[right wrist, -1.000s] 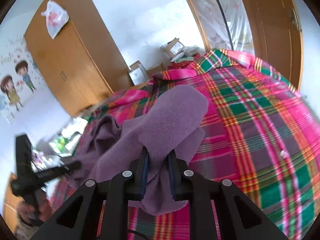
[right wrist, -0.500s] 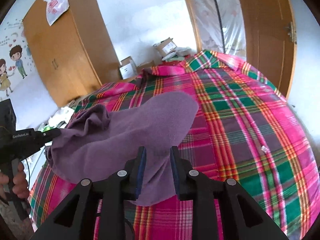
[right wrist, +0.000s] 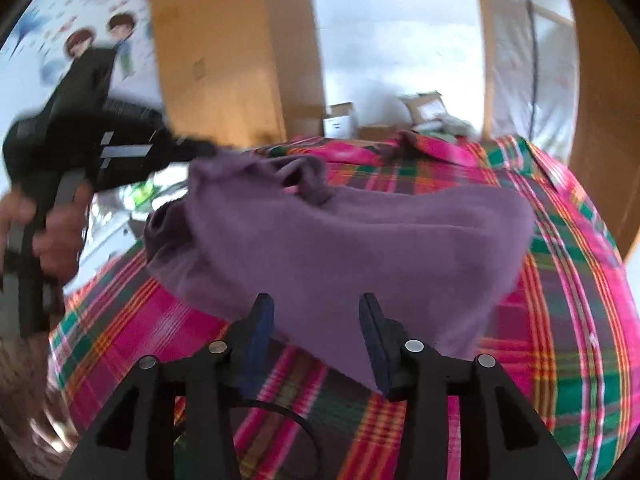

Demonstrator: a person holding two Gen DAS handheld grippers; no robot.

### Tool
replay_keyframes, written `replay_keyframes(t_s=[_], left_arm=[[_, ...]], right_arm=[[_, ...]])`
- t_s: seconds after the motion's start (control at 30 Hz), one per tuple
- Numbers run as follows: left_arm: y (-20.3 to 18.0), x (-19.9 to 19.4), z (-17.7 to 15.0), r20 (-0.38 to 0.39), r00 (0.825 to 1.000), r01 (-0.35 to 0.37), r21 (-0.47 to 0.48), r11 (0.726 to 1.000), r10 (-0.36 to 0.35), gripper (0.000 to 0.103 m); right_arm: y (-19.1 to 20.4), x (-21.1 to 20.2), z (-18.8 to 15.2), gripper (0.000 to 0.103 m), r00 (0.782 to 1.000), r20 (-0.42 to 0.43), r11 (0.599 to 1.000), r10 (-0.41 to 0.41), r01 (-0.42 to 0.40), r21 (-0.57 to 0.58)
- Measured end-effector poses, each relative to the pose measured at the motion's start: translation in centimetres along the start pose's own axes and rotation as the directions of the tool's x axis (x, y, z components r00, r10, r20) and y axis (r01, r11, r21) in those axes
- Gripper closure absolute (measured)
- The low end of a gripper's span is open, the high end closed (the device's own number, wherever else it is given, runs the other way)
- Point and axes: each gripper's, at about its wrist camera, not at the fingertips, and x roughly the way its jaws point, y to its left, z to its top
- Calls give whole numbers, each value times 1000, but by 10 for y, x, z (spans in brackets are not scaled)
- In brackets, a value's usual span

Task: Fold clothes

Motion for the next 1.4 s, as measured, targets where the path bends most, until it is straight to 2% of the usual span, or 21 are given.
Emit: replay_keyframes(t_s=[0.13, 0.23, 0.4, 0.47, 0.5, 0.53, 0.6, 0.67, 0.7, 0.9, 0.97, 1.1, 1.17, 1.23, 1.3, 1.37, 1.4], left_arm=[[4, -2, 9, 16, 1000, 4, -22, 1000, -4, 98], [6, -4, 14, 36, 999, 6, -30, 1000, -5, 98], [12, -5, 22, 54, 999, 12, -51, 999, -9, 98], [15, -4, 23, 55, 998, 15, -59, 998, -12, 98], [16, -4, 24, 56, 998, 17, -63, 998, -14, 98], [17, -4, 25, 58, 998, 21, -67, 998, -17, 98], [19, -3, 27, 60, 998, 26, -71, 997, -22, 98], [19, -2, 29, 64, 998, 29, -75, 997, -24, 98], [19, -2, 29, 68, 998, 22, -74, 997, -17, 98], [22, 5, 32, 64, 998, 4, -67, 998, 0, 98], [22, 10, 32, 51, 999, -3, -61, 998, 6, 98], [25, 15, 31, 47, 999, -1, -74, 997, 4, 98], [27, 13, 34, 53, 999, 2, -85, 996, 3, 98], [30, 11, 36, 63, 998, -2, -90, 996, 7, 98], [32, 8, 37, 75, 997, -8, -96, 995, 16, 98], [35, 7, 37, 80, 997, -14, -102, 995, 22, 98], [36, 6, 38, 83, 996, -17, -107, 994, 26, 98]], right_arm=[[18, 14, -2, 57, 999, -17, 994, -38, 36, -99], [16, 25, -5, 57, 991, -35, 986, -129, 124, -113], [1, 25, -3, 57, 979, -14, 977, -202, 201, -69], [-7, 21, 1, 57, 978, -6, 978, -207, 207, -31], [-11, 18, 3, 61, 979, 4, 979, -206, 206, -9], [-13, 15, 5, 72, 974, 13, 974, -225, 225, 2], [-18, 9, 11, 85, 965, 32, 965, -261, 260, 17], [-21, 6, 17, 92, 961, 47, 962, -273, 272, 26], [-22, 4, 21, 101, 957, 51, 958, -287, 286, 23], [-41, -13, 46, 101, 922, 118, 930, -368, 366, 37], [-50, -17, 51, 101, 939, 115, 946, -323, 318, 65], [-49, -14, 42, 99, 974, 83, 977, -210, 207, 48], [-44, -10, 30, 97, 980, 49, 981, -191, 190, 25], [-48, -7, 21, 91, 975, 26, 975, -221, 220, 39], [-59, -7, 12, 90, 976, 11, 972, -217, 215, 99], [-78, -13, 5, 79, 979, 14, 961, -201, 195, 194], [-84, -13, 2, 70, 980, 7, 953, -200, 193, 233]])
